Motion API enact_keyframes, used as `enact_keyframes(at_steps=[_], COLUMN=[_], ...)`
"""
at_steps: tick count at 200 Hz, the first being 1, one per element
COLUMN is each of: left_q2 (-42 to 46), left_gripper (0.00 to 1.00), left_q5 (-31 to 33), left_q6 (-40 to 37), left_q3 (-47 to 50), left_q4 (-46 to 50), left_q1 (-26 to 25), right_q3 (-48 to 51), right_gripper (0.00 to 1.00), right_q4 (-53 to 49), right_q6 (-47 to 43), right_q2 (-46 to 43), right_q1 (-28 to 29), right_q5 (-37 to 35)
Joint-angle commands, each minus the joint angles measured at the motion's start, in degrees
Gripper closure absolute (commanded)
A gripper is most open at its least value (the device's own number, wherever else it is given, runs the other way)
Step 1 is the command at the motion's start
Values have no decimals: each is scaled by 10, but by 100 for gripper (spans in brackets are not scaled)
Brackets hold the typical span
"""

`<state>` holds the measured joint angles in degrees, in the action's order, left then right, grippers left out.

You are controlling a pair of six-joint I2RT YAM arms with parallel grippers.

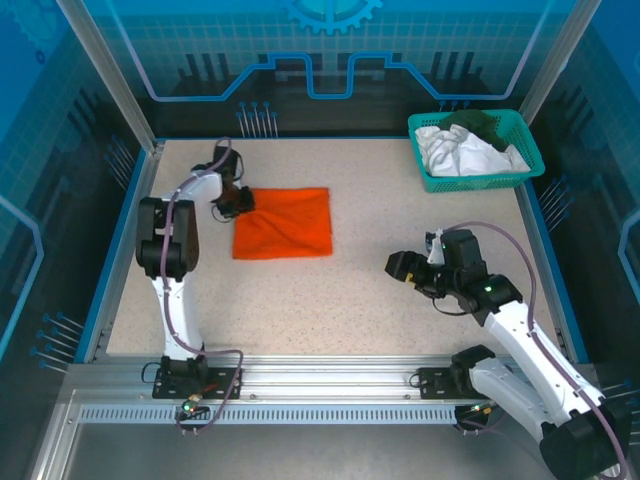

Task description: Fold and stack the t-shirts

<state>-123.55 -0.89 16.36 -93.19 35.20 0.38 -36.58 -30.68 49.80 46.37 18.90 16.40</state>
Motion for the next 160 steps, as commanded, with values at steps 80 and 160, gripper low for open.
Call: enact_keyframes(at_steps=[80,160], left_q2=[-54,-96], left_gripper=[17,1], left_q5=[125,131], left_q6=[63,142], left_q3=[-291,-313], left_q4=[203,212], left_q1=[41,-118], right_q3=[-32,-9], right_gripper=[22,22], right_q4=[-80,-54], right_q6=[14,-3], right_q2=[-8,-9], right_q1=[-14,-36], right_q5=[-27,5])
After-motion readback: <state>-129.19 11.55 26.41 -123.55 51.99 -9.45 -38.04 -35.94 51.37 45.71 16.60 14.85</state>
